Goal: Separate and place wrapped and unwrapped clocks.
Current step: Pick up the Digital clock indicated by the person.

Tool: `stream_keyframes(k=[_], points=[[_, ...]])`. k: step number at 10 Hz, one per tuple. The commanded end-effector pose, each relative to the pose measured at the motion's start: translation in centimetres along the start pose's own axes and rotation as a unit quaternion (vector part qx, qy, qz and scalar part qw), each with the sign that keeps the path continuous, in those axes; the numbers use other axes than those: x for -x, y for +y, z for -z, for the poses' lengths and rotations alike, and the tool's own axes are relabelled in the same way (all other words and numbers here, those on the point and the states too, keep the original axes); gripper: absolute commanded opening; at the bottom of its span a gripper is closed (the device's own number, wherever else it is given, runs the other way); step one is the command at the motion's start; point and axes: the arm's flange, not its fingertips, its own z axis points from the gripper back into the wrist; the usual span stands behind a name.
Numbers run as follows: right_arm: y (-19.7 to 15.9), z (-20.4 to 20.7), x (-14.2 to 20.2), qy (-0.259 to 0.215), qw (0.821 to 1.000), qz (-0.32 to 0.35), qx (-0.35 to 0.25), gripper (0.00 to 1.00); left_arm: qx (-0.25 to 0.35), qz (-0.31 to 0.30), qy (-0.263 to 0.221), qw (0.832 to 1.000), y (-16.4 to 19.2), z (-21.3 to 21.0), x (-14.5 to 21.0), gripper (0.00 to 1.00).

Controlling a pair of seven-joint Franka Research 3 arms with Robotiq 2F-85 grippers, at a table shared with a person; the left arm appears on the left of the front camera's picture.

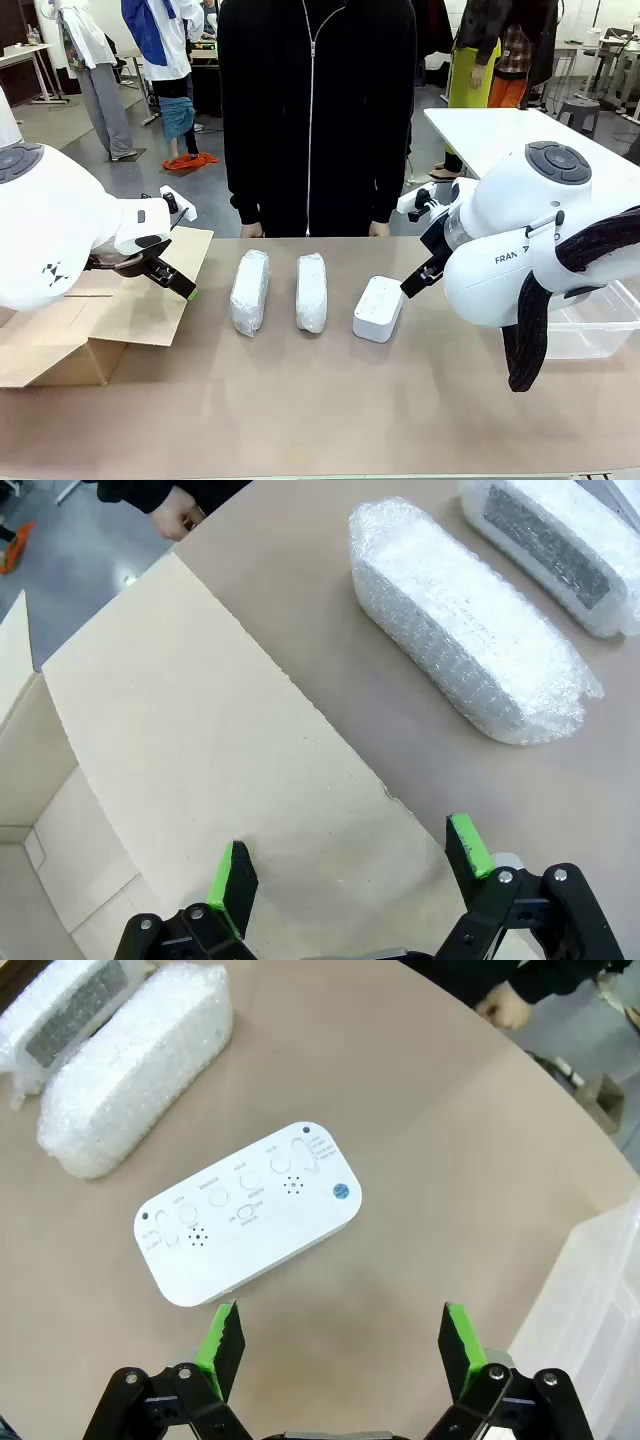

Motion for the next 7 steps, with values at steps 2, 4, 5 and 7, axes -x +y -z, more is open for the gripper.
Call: stream_keyframes(k=[2, 4, 5, 7], points=[[0.00, 0.00, 0.00, 0.000, 1.000, 0.000, 0.000, 1.00, 0.000, 0.000, 0.000, 1.000, -0.01, 0.01, 0.01, 1.00], [0.00, 0.00, 0.00, 0.000, 1.000, 0.000, 0.000, 1.00, 0.000, 0.000, 0.000, 1.000, -0.01, 0.01, 0.01, 1.00], [0.00, 0.00, 0.00, 0.000, 1.000, 0.000, 0.000, 1.00, 0.000, 0.000, 0.000, 1.000, -0.01, 0.01, 0.01, 1.00], [0.00, 0.00, 0.00, 0.000, 1.000, 0.000, 0.000, 1.00, 0.000, 0.000, 0.000, 1.000, -0.01, 0.01, 0.01, 1.00]])
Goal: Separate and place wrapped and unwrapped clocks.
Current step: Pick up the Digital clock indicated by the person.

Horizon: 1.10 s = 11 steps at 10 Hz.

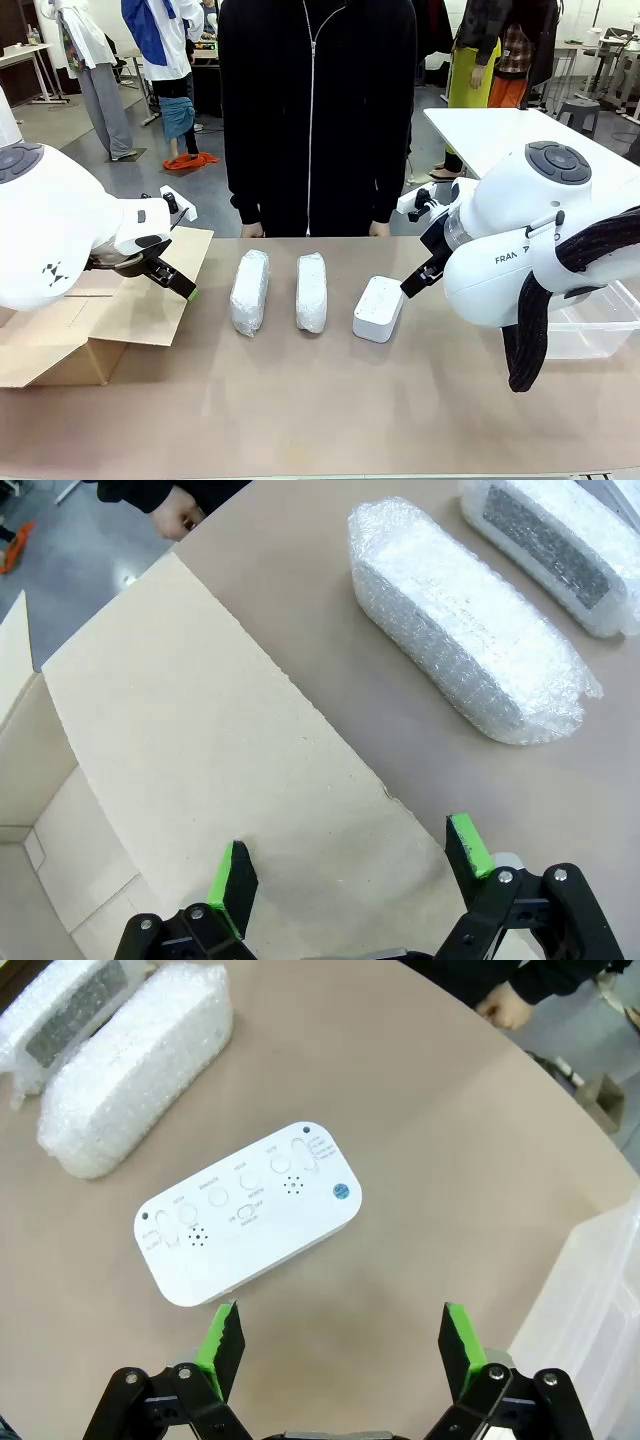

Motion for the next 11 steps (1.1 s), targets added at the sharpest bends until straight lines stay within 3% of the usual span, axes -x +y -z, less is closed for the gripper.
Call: stream_keyframes(k=[1, 6, 11], points=[[0.0, 0.0, 0.0, 0.000, 1.000, 0.000, 0.000, 1.00, 0.000, 0.000, 0.000, 1.000, 0.0, 0.0, 0.0, 1.00], [0.2, -1.2, 0.1, -0.002, 1.000, -0.026, -0.012, 1.00, -0.002, 0.026, -0.005, 1.000, -0.5, -1.5, 0.2, 1.00], [-0.6, -8.4, 0.7, -0.021, 0.996, -0.086, -0.024, 1.00, 0.003, 0.109, -0.033, 0.993, -1.9, -8.0, 0.2, 1.00]])
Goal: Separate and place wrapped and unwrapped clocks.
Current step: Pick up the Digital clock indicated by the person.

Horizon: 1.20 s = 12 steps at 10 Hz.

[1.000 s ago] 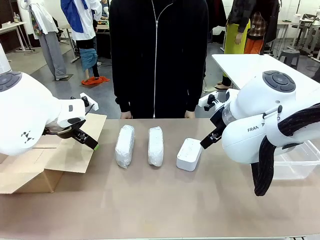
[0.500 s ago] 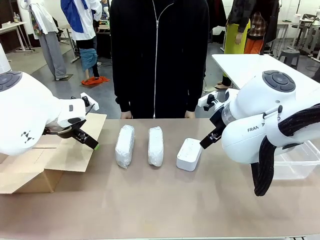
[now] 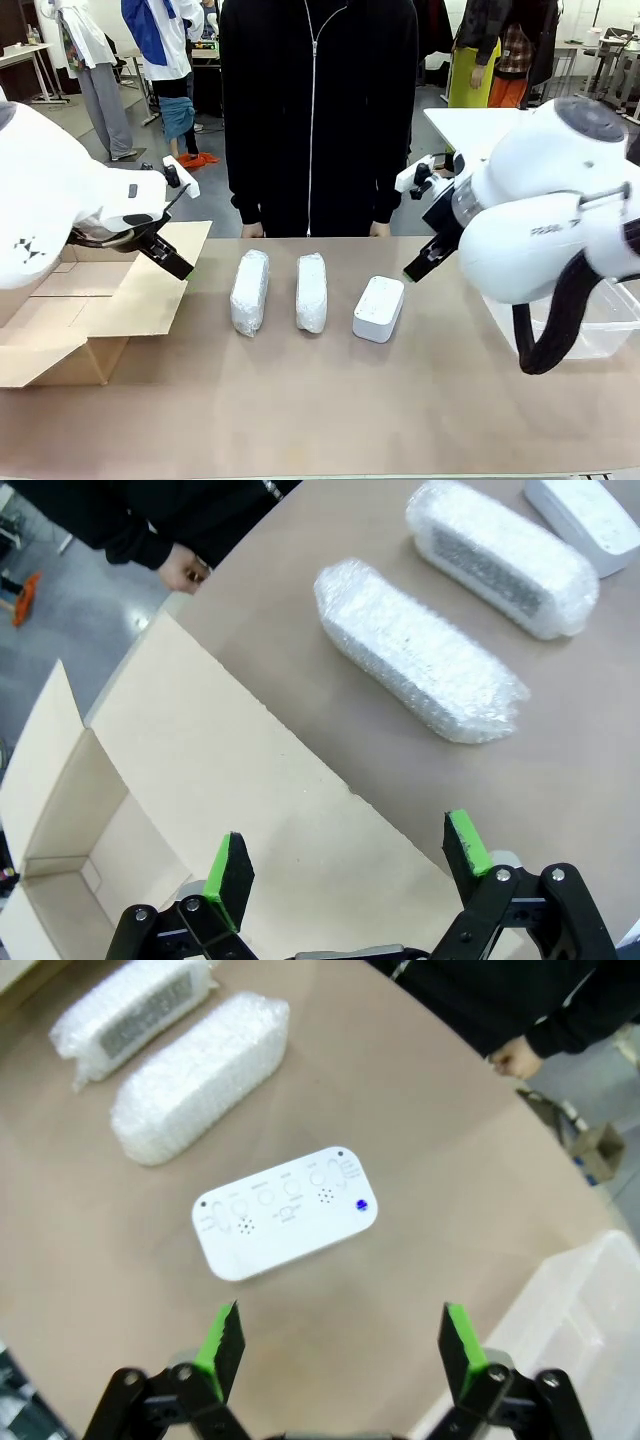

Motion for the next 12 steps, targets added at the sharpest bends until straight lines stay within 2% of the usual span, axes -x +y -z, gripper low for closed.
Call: stream_keyframes(k=[1, 6, 9, 12], points=[[-0.8, -3.7, 2.9, -0.006, 0.999, -0.033, -0.014, 1.00, 0.006, 0.041, -0.010, 0.999, -0.8, -3.4, 2.6, 1.00], [-4.4, -9.3, 6.5, -0.050, 0.994, -0.079, -0.050, 1.00, -0.002, 0.135, -0.060, 0.989, 0.9, -12.6, 5.9, 1.00], [-6.6, -10.1, 8.6, -0.075, 0.983, -0.119, -0.120, 1.00, 0.034, 0.150, -0.080, 0.985, 3.8, -15.7, 8.6, 1.00], [-8.2, -11.2, 11.2, -0.078, 0.977, -0.132, -0.145, 1.00, 0.056, 0.154, -0.089, 0.982, 6.8, -17.3, 11.3, 1.00]])
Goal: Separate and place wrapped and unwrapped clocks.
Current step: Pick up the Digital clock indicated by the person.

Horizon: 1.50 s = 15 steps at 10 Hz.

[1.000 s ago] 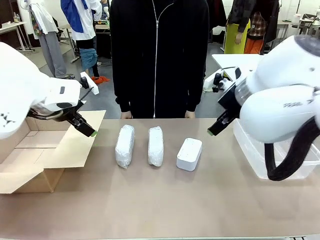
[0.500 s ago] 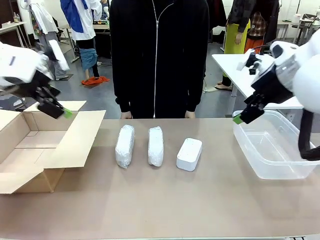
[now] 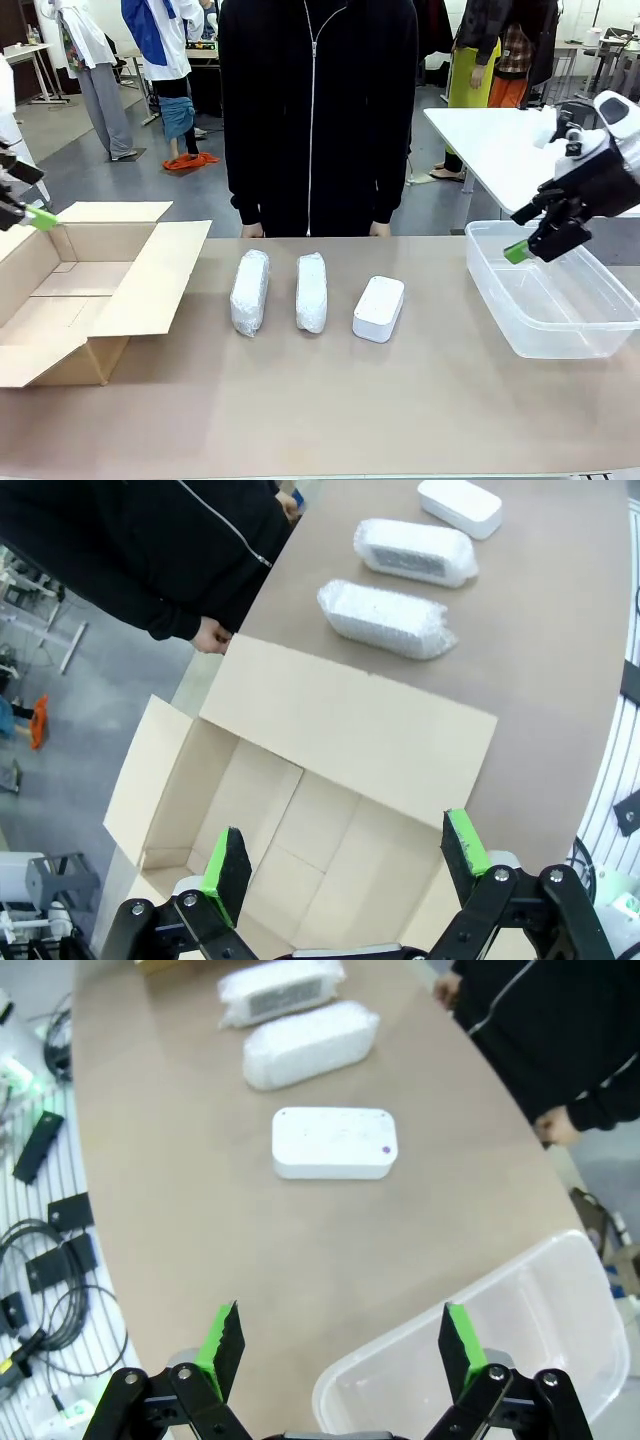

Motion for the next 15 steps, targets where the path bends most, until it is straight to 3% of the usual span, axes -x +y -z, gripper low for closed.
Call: stream_keyframes(k=[1, 4, 7, 11, 12, 15], points=[[1.7, -0.7, 3.3, -0.008, 1.000, -0.004, -0.010, 1.00, 0.013, 0.013, -0.012, 1.000, -2.0, 0.6, 4.7, 1.00], [0.9, -2.1, 5.9, -0.019, 0.999, -0.027, -0.010, 1.00, 0.011, 0.008, -0.015, 1.000, -0.7, -0.7, 7.4, 1.00], [-0.6, -2.0, 7.6, -0.019, 1.000, -0.008, -0.004, 1.00, 0.010, -0.029, -0.004, 1.000, 0.3, -0.7, 8.9, 1.00], [-1.0, -1.7, 7.8, -0.008, 1.000, -0.010, -0.007, 1.00, 0.001, -0.046, -0.007, 0.999, 0.5, -1.0, 8.9, 1.00], [-0.9, -1.8, 7.8, -0.001, 1.000, -0.003, 0.003, 1.00, 0.003, -0.043, 0.000, 0.999, 2.9, -2.5, 8.0, 1.00], [-2.1, -2.5, 7.1, -0.004, 1.000, 0.000, -0.008, 1.00, 0.003, -0.043, 0.000, 0.999, 2.9, -2.5, 8.0, 1.00]])
